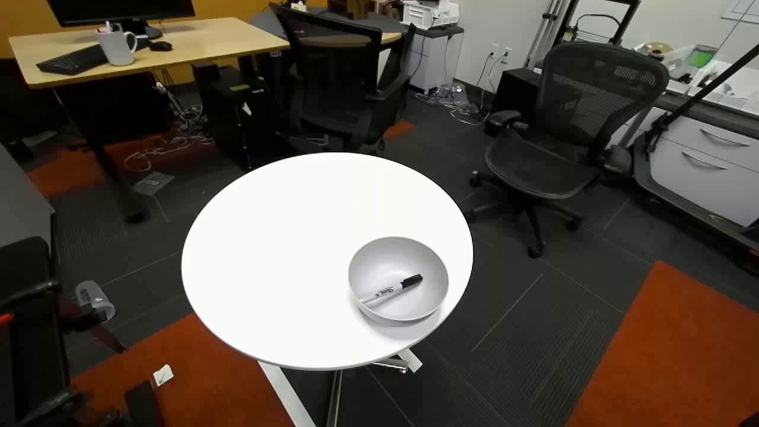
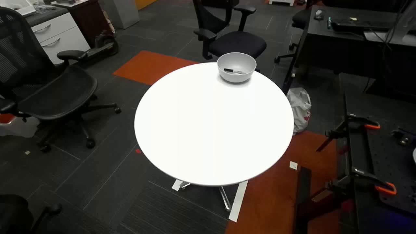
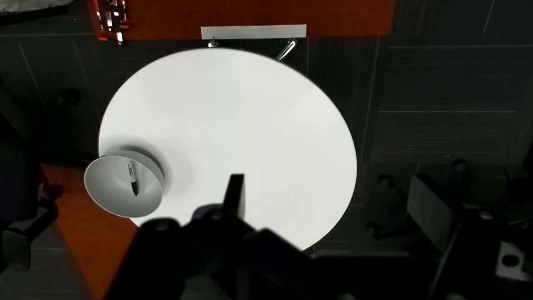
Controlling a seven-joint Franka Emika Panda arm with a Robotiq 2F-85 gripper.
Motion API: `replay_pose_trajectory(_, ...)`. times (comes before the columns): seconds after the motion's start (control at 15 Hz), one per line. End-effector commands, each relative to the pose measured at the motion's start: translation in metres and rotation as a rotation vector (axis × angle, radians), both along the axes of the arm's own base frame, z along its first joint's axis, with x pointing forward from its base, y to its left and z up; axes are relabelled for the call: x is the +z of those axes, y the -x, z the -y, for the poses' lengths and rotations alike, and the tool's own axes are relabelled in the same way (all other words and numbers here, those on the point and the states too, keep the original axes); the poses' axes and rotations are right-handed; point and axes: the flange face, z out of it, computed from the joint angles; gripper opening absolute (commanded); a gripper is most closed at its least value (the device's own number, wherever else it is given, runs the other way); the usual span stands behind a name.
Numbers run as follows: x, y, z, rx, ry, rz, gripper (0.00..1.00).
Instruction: Pick up the pen from the bowl and put it on the table.
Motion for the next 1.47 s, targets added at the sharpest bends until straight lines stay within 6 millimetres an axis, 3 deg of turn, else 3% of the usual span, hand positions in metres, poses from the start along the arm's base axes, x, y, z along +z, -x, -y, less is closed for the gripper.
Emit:
replay_pose_trajectory(0.0, 0.0, 0.0, 0.0, 0.0, 0.0, -0.001, 1.0)
replay_pose_trajectory(0.4, 0.0, 0.0, 0.0, 0.0, 0.0, -0.001, 1.0)
replay_pose_trajectory(0.53, 0.001, -0.01, 0.012, -0.024, 0.047, 0.006, 1.0)
replay_pose_trajectory(0.73, 0.005, -0.029, 0.047, -0.036, 0.072, 0.061, 1.0)
replay_pose_trajectory(1.0, 0.001, -0.071, 0.118, -0.09, 0.061, 0.106, 1.0)
replay_pose_trajectory(1.2, -0.023, -0.106, 0.163, -0.086, 0.055, 0.09, 1.0)
replay_pose_trajectory(1.4, -0.054, -0.138, 0.195, -0.092, 0.072, 0.084, 1.0)
